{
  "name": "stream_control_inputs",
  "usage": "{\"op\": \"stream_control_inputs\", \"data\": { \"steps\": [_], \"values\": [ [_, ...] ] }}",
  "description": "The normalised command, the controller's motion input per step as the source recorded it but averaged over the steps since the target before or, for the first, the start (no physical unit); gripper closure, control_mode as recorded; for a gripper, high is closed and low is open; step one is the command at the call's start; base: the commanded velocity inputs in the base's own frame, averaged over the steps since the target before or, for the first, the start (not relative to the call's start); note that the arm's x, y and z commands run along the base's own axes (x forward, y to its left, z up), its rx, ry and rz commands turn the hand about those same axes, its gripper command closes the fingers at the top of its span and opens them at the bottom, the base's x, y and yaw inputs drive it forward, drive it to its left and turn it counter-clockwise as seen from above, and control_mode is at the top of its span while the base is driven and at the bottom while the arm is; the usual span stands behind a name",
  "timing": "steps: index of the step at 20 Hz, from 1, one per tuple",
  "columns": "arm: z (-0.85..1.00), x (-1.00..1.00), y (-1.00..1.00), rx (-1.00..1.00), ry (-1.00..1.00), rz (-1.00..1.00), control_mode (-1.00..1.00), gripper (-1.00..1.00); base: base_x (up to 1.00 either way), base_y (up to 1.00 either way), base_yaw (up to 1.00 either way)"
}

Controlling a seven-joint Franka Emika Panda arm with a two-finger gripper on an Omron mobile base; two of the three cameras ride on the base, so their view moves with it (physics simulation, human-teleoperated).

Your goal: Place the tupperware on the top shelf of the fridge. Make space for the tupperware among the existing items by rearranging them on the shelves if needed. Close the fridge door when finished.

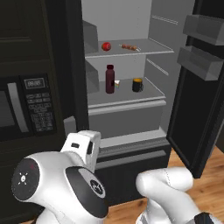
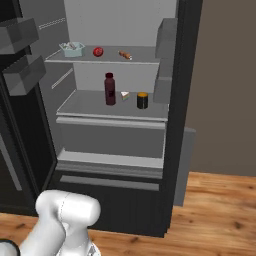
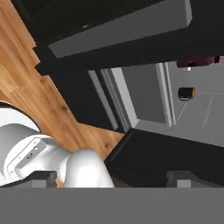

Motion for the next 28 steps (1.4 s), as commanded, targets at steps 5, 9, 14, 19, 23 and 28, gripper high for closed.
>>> {"op": "stream_control_inputs", "data": {
  "steps": [5,9,14,19,23,28],
  "values": [
    [-0.16,0.36,0.67,-0.22,0.00,-0.02,-1.00,-1.00,0.00,0.00,0.00],
    [-0.69,0.20,0.35,-0.23,0.00,0.00,-1.00,-1.00,0.00,0.00,0.00],
    [-0.70,0.19,0.19,-0.20,0.00,0.00,-1.00,-1.00,0.00,0.00,0.00],
    [-0.41,0.31,0.24,-0.16,0.00,-0.02,-1.00,-1.00,0.00,0.00,0.00],
    [-0.17,0.38,0.07,-0.08,0.00,-0.06,-1.00,-1.00,0.00,0.00,0.00],
    [-0.26,0.29,0.00,-0.04,0.00,-0.07,-1.00,-1.00,0.00,0.00,0.00]
  ]
}}
